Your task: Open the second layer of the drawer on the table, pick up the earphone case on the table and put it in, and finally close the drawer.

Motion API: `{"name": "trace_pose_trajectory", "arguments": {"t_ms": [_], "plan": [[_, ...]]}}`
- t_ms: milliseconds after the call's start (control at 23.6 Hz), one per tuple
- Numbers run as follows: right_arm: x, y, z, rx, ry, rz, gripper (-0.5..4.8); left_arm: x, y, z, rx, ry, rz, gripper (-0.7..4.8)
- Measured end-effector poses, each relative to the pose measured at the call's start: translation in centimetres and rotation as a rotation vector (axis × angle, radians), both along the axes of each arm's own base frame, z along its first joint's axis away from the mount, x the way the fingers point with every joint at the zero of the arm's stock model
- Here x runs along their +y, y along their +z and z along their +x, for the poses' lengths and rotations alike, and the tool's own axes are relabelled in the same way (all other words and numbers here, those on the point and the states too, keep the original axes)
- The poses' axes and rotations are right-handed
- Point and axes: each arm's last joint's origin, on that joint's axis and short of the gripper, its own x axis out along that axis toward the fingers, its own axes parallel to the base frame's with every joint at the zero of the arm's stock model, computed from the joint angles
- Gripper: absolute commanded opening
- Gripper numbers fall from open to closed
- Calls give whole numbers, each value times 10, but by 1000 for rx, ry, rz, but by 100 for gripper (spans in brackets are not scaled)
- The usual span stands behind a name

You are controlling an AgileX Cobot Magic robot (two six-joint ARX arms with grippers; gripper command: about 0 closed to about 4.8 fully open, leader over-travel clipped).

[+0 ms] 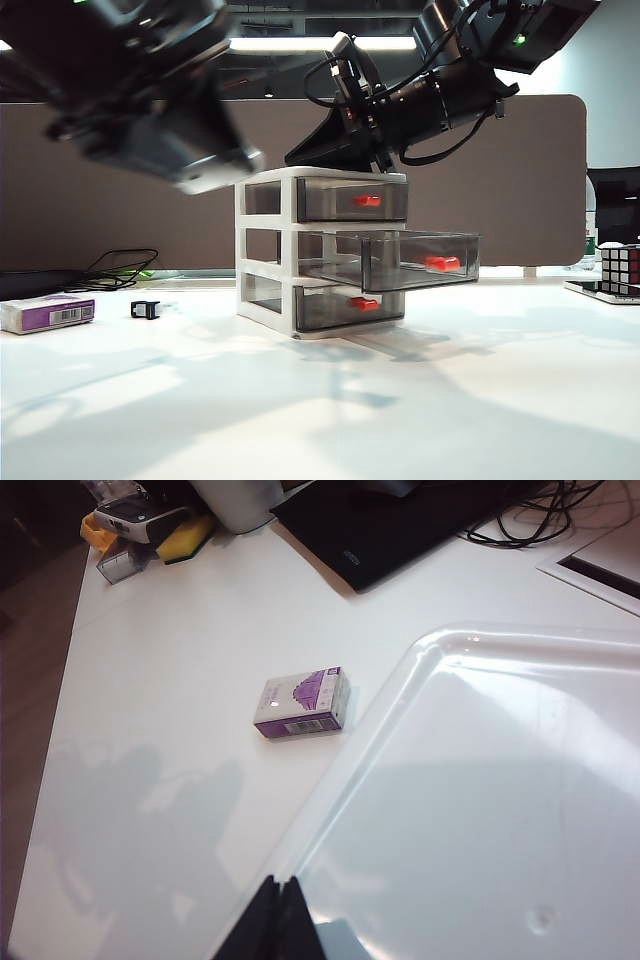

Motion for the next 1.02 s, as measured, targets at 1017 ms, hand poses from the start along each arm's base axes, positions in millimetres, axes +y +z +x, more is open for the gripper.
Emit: {"name": "trace_pose_trajectory", "arguments": {"t_ms": [1017], "plan": [[0, 0, 0, 2, 4, -4, -5, -96, -12, 46, -13, -172, -69, -5]]}}
